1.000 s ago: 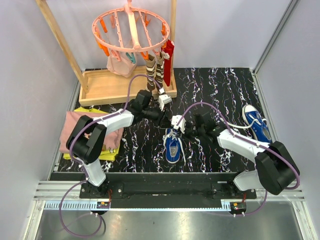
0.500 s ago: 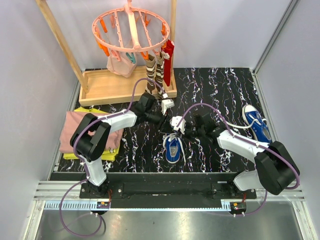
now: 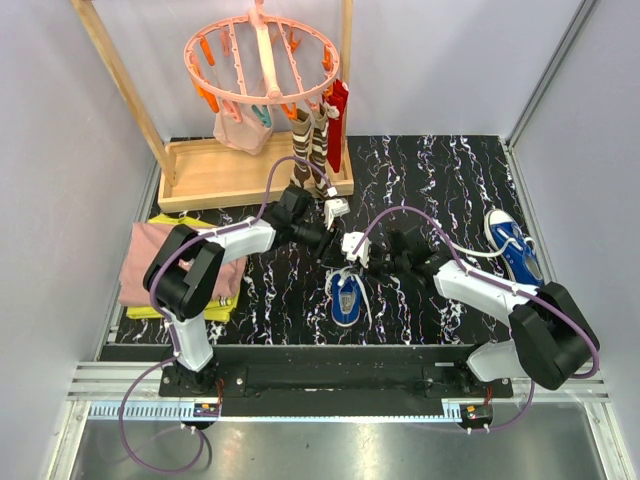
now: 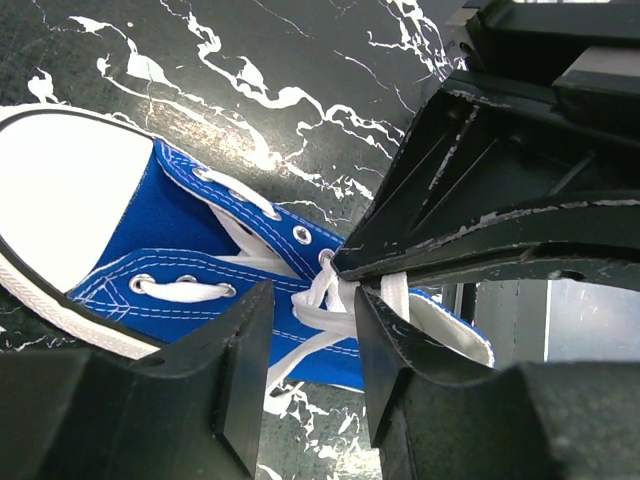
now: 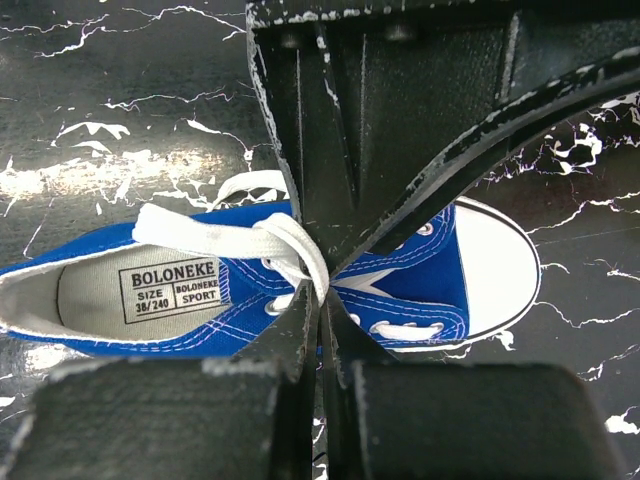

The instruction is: Tie the shoes

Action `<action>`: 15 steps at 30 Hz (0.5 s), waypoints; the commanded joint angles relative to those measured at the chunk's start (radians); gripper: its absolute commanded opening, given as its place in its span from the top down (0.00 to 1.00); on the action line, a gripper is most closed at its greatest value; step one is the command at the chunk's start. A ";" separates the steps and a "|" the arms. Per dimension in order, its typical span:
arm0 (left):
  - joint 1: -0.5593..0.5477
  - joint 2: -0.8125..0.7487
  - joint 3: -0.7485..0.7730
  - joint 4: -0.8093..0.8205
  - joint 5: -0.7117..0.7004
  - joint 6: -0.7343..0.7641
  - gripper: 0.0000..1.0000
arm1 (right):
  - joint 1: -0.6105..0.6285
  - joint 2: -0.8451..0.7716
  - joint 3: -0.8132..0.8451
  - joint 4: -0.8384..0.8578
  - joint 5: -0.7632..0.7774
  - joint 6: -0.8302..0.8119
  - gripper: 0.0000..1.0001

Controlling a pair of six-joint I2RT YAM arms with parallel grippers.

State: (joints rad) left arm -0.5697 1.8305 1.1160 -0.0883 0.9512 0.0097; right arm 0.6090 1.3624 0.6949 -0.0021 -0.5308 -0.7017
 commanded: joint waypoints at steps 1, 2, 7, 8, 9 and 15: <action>-0.004 0.012 0.044 0.007 0.044 0.015 0.58 | 0.011 -0.006 0.006 0.050 0.022 0.010 1.00; -0.004 0.016 0.045 0.007 0.050 0.015 0.57 | 0.011 -0.005 0.006 0.051 0.023 0.011 1.00; -0.004 0.023 0.048 0.002 0.073 0.016 0.54 | 0.011 -0.005 0.006 0.053 0.032 0.011 1.00; -0.004 0.023 0.050 0.002 0.073 0.018 0.53 | 0.011 -0.005 0.006 0.053 0.032 0.011 1.00; -0.004 0.023 0.050 -0.002 0.078 0.021 0.53 | 0.011 -0.005 0.005 0.054 0.035 0.011 1.00; -0.004 0.026 0.057 -0.050 0.093 0.056 0.52 | 0.011 -0.003 0.005 0.053 0.051 0.018 1.00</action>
State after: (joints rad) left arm -0.5697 1.8500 1.1328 -0.1181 0.9867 0.0269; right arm 0.6090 1.3624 0.6933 0.0048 -0.5068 -0.6979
